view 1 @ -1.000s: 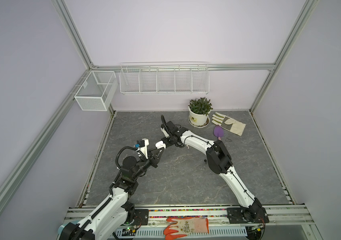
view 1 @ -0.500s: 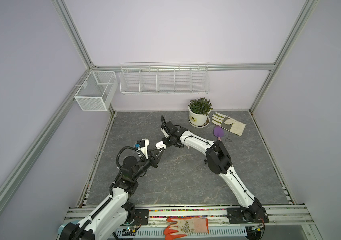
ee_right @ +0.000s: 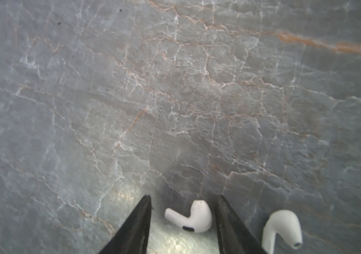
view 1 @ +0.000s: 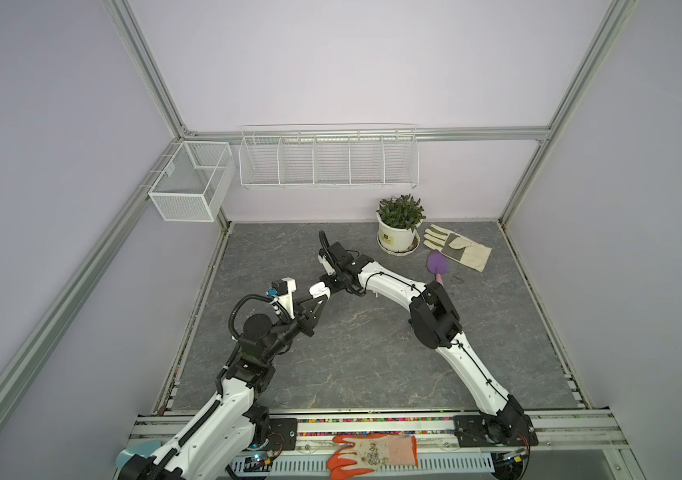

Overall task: Insert the wireless bluetooth earbuds into the charging case
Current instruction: 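Lower the open right gripper over the pair of white earbuds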

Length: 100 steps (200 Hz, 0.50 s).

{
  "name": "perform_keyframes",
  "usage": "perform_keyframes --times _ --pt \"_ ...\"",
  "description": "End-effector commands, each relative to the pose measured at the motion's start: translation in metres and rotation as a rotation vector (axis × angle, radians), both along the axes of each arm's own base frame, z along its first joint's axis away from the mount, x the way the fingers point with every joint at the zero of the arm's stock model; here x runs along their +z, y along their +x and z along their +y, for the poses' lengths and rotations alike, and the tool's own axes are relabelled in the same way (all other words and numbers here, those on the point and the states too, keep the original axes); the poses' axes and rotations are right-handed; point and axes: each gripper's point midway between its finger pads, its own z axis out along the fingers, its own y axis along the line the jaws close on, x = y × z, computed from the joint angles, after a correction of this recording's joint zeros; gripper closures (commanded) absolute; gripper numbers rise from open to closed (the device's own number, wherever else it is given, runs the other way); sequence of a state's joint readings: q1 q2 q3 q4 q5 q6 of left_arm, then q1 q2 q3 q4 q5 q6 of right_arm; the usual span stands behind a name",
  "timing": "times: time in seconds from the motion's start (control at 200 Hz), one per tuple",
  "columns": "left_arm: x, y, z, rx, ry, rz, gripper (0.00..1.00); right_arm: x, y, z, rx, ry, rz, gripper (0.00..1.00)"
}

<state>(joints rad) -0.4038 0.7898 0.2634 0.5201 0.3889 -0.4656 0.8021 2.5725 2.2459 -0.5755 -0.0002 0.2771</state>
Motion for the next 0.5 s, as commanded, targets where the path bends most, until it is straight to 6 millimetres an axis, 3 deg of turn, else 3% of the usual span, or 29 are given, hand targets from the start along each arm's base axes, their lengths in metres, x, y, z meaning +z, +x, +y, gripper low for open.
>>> perform_keyframes --times 0.0,0.17,0.495 --pt "0.001 0.001 0.004 0.019 0.006 -0.011 1.0 -0.02 0.005 -0.007 -0.052 -0.044 0.014 0.49" --pt "0.0 0.0 0.006 0.027 0.011 -0.009 1.0 -0.027 0.009 -0.01 -0.05 -0.121 -0.036 0.51" --pt "-0.001 0.0 0.006 0.029 0.008 -0.009 1.0 -0.029 -0.004 -0.014 -0.006 -0.205 -0.073 0.54"
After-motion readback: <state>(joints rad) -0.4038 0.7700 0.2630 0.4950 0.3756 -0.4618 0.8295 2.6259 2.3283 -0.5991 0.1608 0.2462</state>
